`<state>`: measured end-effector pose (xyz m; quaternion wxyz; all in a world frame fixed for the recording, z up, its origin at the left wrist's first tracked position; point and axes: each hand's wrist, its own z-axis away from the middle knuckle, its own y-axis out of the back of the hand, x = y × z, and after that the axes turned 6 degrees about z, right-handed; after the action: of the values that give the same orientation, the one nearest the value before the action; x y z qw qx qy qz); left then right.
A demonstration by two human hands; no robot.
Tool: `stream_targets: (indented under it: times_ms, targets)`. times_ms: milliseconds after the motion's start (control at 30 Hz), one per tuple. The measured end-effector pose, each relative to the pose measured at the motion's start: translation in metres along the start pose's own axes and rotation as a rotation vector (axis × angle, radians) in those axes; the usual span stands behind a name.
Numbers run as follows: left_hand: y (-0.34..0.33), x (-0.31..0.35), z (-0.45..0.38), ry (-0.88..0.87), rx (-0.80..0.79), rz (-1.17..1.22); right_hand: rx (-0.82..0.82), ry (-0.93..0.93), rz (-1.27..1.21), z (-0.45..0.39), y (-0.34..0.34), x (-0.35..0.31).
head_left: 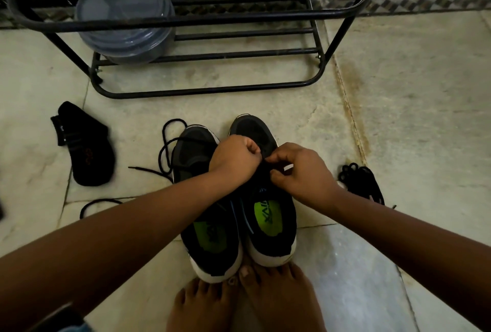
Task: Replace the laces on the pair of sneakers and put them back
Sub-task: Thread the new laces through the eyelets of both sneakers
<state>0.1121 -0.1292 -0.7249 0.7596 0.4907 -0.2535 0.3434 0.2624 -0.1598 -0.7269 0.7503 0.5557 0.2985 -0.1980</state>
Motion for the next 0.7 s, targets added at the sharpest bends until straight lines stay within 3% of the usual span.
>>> stream_targets:
  times_ms: [233, 433, 700]
  targets:
    - [-0.006, -0.005, 0.001, 0.040, 0.013, 0.072, -0.049, 0.111, 0.135, 0.015, -0.005, -0.002]
    - [-0.009, -0.008, -0.002, 0.102, 0.001, 0.138, 0.009, 0.090, -0.008, 0.015, -0.005, 0.004]
    - [-0.015, 0.001, -0.004, 0.317, 0.077, 0.428, -0.028, 0.100, -0.022, 0.014, -0.003, 0.000]
